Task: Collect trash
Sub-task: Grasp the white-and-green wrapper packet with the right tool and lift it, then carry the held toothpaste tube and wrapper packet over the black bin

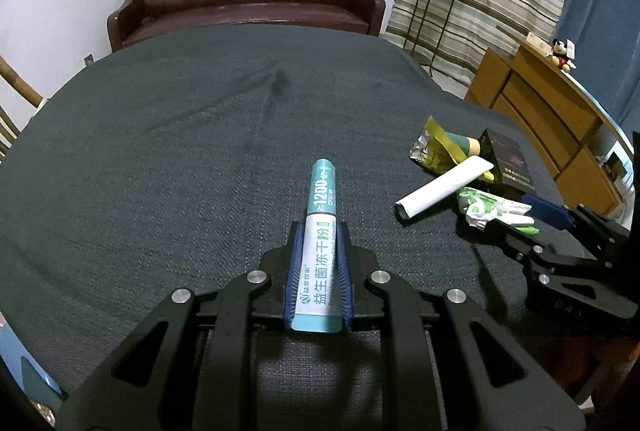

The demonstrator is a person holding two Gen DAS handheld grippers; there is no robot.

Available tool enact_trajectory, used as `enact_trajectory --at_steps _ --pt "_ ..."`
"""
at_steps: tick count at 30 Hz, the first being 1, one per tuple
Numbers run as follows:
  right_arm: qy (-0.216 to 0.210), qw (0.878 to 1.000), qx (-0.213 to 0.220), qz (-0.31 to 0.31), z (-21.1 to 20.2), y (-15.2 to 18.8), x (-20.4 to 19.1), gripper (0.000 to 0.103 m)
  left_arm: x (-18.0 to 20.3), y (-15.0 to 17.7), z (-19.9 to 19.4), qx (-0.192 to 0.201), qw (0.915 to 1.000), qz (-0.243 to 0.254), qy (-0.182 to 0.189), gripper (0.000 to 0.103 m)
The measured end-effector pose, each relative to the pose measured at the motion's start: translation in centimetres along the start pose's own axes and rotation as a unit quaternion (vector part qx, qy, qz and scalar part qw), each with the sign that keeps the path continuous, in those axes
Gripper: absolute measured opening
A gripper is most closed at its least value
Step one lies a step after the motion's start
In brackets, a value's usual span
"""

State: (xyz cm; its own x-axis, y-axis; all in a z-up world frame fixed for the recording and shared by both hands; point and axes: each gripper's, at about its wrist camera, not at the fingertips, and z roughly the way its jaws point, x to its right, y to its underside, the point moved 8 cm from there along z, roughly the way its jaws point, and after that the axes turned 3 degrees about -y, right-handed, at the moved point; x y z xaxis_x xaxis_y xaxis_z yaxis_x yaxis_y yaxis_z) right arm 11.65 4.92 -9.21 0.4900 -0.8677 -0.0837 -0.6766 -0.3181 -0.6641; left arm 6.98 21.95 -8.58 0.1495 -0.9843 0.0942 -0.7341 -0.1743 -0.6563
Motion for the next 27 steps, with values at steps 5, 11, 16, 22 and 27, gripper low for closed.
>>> enact_trajectory --at_steps 5,11,16,22,27 --pt "-0.007 1.0 -0.025 0.005 0.4 0.8 -0.2 0.037 -0.2 0.0 0.2 -0.001 1.0 0.0 0.0 0.017" --pt "-0.038 0.999 -0.037 0.01 0.1 1.5 -1.3 0.033 -0.3 0.1 0.5 -0.003 1.0 -0.001 -0.001 0.017" --pt "-0.03 0.999 -0.014 0.001 -0.5 1.0 -1.4 0.045 -0.5 0.0 0.6 -0.004 1.0 -0.002 -0.003 0.017" --pt "-0.032 0.999 -0.009 0.005 0.2 0.1 -1.4 0.051 -0.4 -0.2 0.3 0.002 0.9999 -0.002 -0.012 0.017" --pt "-0.029 0.999 -0.013 0.001 1.1 -0.2 -1.7 0.051 -0.7 -0.2 0.2 0.004 0.9998 0.0 -0.019 0.017"
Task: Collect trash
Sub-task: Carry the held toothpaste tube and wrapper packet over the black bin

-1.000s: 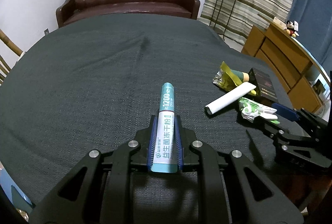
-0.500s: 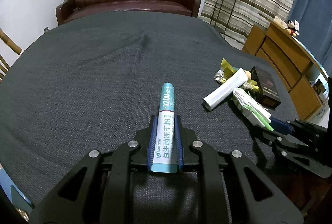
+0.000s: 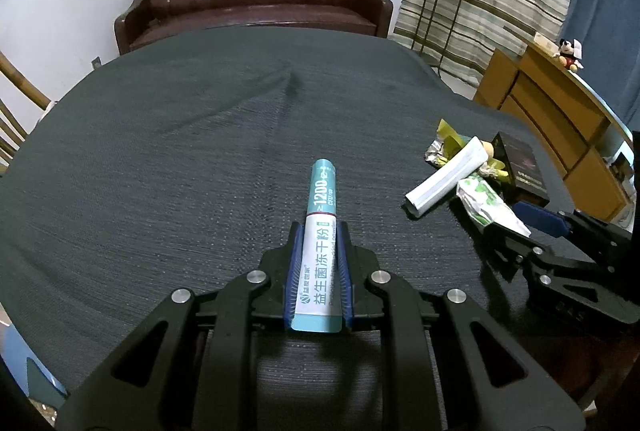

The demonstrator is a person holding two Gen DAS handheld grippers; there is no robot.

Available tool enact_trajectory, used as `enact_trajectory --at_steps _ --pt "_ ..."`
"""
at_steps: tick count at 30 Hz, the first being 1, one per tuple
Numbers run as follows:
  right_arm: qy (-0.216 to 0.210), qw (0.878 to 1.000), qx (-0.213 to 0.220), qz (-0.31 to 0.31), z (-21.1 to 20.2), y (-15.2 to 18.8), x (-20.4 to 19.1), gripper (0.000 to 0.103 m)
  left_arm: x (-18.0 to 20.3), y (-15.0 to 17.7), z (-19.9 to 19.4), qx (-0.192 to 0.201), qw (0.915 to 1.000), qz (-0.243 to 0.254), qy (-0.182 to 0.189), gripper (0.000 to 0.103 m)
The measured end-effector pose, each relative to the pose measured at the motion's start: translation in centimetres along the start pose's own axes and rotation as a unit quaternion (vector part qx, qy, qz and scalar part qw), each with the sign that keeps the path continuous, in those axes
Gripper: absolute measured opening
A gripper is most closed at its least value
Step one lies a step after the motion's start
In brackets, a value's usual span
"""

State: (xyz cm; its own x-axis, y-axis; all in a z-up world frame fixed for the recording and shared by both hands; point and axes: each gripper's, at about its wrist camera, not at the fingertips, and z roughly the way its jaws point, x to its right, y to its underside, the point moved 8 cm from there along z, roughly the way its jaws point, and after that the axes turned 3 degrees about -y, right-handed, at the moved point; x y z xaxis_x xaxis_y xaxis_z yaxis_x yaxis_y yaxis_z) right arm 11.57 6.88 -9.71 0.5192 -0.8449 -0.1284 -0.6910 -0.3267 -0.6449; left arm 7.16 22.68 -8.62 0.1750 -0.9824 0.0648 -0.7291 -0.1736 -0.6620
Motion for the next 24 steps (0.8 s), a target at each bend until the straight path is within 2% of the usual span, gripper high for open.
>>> enact_trajectory --at_steps 4,6,15,19,24 --pt "-0.005 1.0 -0.007 0.0 0.4 0.1 -0.2 0.043 0.3 0.2 -0.3 0.003 0.9999 0.008 -0.008 0.017" --pt "-0.007 1.0 -0.012 -0.003 0.5 0.3 -0.4 0.032 0.4 0.3 -0.4 0.004 0.9999 0.011 -0.01 0.017" --pt "-0.007 1.0 0.01 0.008 -1.6 1.2 0.1 0.031 1.5 0.5 -1.0 0.007 0.9999 0.014 -0.001 0.017" --pt "0.008 0.999 0.037 0.031 -3.9 1.7 1.8 0.031 2.9 0.3 -1.6 0.017 0.9995 0.022 0.014 0.017" --pt "0.049 0.995 0.07 0.058 -6.7 2.2 5.2 0.031 7.1 0.1 -2.1 0.022 0.9976 0.044 0.048 0.017"
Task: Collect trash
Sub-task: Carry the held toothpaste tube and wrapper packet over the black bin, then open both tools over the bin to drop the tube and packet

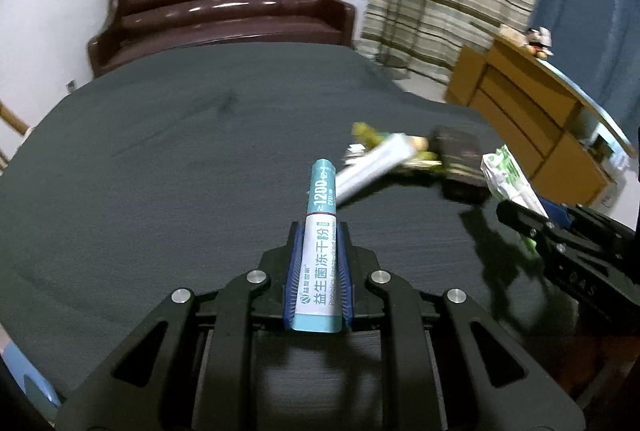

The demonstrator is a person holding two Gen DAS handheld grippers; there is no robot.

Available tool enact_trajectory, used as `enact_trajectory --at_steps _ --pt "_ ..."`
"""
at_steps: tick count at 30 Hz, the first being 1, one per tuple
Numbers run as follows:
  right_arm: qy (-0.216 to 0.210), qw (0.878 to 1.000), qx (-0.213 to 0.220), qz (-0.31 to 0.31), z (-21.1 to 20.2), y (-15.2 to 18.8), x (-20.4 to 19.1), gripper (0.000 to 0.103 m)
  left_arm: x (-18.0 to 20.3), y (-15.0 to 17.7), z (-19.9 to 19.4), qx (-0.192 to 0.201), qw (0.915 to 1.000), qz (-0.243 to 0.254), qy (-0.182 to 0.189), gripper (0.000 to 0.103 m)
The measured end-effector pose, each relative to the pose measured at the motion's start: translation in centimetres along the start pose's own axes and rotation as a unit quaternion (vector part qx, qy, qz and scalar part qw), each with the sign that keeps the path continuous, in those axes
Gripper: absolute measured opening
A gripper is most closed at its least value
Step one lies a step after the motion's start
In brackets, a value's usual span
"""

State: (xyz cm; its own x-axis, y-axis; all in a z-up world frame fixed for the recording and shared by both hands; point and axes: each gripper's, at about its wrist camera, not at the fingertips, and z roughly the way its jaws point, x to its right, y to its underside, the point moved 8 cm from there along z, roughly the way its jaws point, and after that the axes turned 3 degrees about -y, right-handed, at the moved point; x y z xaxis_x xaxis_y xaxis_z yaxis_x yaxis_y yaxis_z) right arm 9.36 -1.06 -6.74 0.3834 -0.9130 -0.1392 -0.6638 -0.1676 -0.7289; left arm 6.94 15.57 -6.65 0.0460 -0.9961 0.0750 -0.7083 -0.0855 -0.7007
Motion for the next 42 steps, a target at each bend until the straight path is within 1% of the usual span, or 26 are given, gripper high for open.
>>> enact_trajectory --at_steps 2,7,8,12,15,18,20,24,31,42 --pt "0.016 1.0 0.01 0.007 -0.8 0.0 1.5 0.031 2.1 -0.2 0.1 0.003 0.9998 0.015 0.012 0.017" --pt "0.07 0.996 0.03 0.038 -3.3 0.3 7.2 0.031 7.5 -1.1 0.5 0.014 0.9974 0.051 0.048 0.017" --pt "0.076 0.996 0.031 0.042 -3.5 0.3 7.8 0.031 8.6 -1.3 0.7 0.016 0.9967 0.059 0.054 0.017" --pt "0.113 0.991 0.037 0.065 -4.8 0.6 12.1 0.032 13.3 -2.1 1.3 0.022 0.9926 0.084 0.084 0.017" --pt "0.137 0.987 0.041 0.073 -5.3 0.8 14.6 0.032 16.1 -2.4 1.9 0.025 0.9899 0.103 0.094 0.017" --pt "0.152 0.984 0.043 0.084 -5.6 1.1 17.0 0.032 19.1 -2.7 2.6 0.029 0.9869 0.121 0.103 0.017" --pt "0.158 0.982 0.044 0.09 -5.6 1.2 17.7 0.032 21.1 -2.8 3.2 0.027 0.9847 0.132 0.111 0.017" --pt "0.164 0.98 0.046 0.107 -5.7 1.4 19.7 0.031 23.9 -3.0 4.2 0.026 0.9817 0.15 0.115 0.017" --pt "0.169 0.977 0.048 0.119 -5.3 1.4 22.0 0.031 26.8 -2.7 6.2 0.014 0.979 0.17 0.112 0.017" --pt "0.161 0.977 0.042 0.135 -4.1 1.6 23.2 0.032 28.7 -2.7 9.0 -0.008 0.9754 0.193 0.105 0.018"
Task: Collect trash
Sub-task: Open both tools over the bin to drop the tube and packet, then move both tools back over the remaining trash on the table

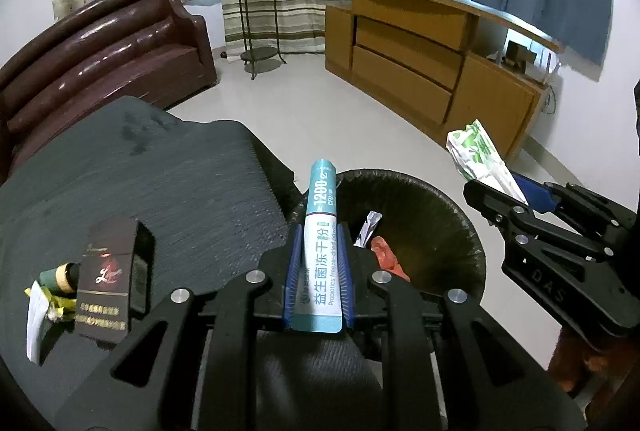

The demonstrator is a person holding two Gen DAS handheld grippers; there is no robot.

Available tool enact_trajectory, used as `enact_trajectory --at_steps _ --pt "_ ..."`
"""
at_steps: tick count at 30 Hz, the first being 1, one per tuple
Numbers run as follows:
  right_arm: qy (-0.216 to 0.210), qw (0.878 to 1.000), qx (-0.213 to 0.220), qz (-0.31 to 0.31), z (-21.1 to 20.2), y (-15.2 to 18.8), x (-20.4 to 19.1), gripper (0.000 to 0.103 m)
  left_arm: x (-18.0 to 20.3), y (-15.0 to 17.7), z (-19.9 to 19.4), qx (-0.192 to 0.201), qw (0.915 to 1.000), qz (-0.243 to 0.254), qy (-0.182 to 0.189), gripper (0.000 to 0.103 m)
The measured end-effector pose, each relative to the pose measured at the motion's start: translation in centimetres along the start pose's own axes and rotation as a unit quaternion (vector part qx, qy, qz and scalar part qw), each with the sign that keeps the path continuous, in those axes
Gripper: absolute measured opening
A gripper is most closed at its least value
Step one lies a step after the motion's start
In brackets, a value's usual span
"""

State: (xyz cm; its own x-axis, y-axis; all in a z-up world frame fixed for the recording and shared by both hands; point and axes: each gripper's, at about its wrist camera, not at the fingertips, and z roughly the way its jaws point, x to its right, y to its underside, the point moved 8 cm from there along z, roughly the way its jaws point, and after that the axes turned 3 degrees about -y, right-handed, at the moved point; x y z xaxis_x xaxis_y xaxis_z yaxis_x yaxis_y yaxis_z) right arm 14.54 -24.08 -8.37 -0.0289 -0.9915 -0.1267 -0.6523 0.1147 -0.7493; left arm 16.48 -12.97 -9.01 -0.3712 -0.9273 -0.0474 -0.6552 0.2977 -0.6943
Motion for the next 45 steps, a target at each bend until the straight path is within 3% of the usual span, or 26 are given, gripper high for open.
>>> enact_trajectory --at_steps 5,8,11,28,36,45 --pt "0.0 1.0 -0.004 0.011 0.7 0.1 0.4 0.032 0.2 -0.2 0.9 -0.013 0.9999 0.001 -0.001 0.02" --pt "-0.002 1.0 -0.009 0.018 0.9 0.2 0.6 0.039 0.1 -0.4 1.1 -0.018 0.9998 -0.003 -0.002 0.037" --pt "-0.002 1.0 -0.006 0.021 0.7 0.2 0.7 0.044 0.2 -0.6 1.2 -0.016 0.9999 -0.004 -0.003 0.04" --pt "-0.006 1.0 -0.001 0.024 -0.1 -0.1 0.0 0.046 -0.7 -1.1 -0.9 0.006 0.9998 -0.018 -0.005 0.051" --pt "-0.026 1.0 -0.008 0.013 -0.2 0.1 -2.4 0.048 -3.9 -0.1 -3.1 0.012 0.9991 -0.034 -0.024 0.052" --pt "-0.053 0.998 -0.016 -0.014 -0.5 0.4 -7.0 0.048 -10.5 2.9 -5.8 0.004 0.9949 -0.072 -0.07 0.053"
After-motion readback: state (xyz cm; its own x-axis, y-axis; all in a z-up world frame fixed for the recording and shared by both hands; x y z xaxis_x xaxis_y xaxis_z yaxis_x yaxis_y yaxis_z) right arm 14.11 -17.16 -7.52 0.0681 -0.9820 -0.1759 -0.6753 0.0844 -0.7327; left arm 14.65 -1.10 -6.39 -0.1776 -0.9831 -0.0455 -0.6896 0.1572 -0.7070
